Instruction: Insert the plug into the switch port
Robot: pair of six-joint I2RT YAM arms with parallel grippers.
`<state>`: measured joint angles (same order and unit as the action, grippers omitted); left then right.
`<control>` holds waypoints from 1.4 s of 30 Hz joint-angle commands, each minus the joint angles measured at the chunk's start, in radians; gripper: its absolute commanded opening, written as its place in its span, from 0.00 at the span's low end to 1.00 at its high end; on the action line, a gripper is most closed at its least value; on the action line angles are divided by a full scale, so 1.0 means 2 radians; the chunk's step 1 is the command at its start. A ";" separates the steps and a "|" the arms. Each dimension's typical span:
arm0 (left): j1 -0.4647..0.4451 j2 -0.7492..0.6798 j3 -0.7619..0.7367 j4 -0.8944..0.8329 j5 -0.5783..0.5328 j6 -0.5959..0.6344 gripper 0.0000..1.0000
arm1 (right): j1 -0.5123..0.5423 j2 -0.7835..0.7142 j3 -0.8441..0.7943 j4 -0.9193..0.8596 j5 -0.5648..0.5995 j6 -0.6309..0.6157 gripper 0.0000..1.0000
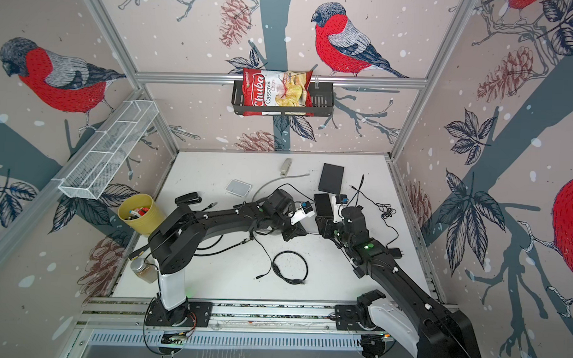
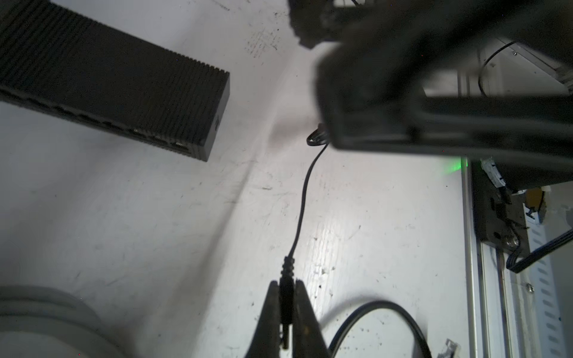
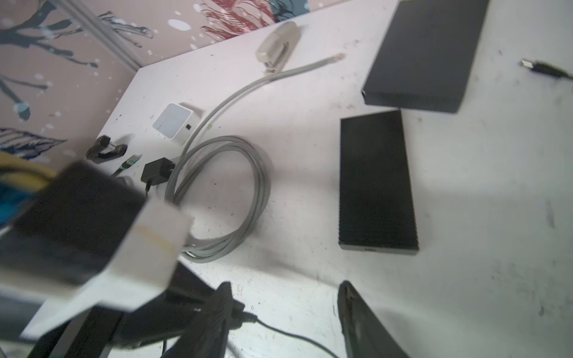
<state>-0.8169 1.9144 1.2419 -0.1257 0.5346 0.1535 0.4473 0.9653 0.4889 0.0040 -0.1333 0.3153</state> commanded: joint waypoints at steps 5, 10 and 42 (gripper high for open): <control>0.039 0.014 0.028 -0.039 0.047 0.028 0.00 | 0.031 0.037 -0.010 0.076 0.031 -0.123 0.54; 0.048 0.031 0.057 -0.077 0.063 0.046 0.00 | 0.008 0.039 -0.028 0.133 -0.066 -0.279 0.45; 0.055 0.033 0.072 -0.101 0.096 0.052 0.00 | 0.025 0.137 -0.041 0.181 -0.118 -0.486 0.24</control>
<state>-0.7078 1.9739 1.3754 -0.3107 0.7048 0.2428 0.4953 1.2282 0.3916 0.3439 -0.3496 -0.6334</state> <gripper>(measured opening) 0.083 0.240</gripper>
